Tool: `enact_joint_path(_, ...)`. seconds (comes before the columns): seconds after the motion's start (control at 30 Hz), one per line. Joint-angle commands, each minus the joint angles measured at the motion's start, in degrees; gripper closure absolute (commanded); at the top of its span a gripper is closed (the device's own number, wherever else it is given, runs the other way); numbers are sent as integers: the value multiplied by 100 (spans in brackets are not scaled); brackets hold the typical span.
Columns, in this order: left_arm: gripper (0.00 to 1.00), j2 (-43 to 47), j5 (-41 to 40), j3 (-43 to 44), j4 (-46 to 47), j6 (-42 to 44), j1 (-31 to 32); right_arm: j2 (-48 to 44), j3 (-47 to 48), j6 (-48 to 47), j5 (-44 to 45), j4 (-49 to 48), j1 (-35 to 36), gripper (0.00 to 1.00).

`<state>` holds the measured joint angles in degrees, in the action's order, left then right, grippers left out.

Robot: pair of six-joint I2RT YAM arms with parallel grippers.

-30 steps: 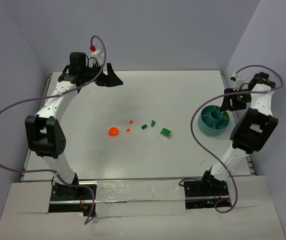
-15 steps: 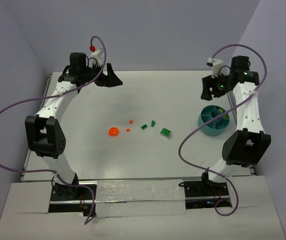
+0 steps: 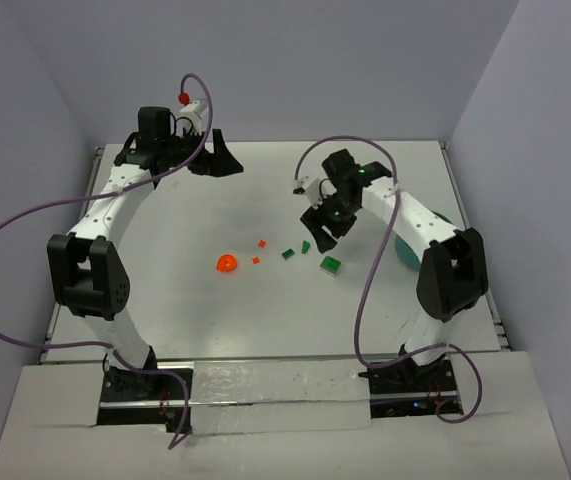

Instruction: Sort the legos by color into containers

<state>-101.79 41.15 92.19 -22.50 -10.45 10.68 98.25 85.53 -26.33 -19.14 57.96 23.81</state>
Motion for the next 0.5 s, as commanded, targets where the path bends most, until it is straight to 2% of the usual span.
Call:
enact_joint_path(0.0, 1, 243, 38, -8, -26, 109, -22, 344, -37, 75, 345, -114, 273, 30)
enact_joint_path(0.47, 1, 123, 95, 18, 10, 96, -39, 1050, -399, 30, 968, -333, 589, 30)
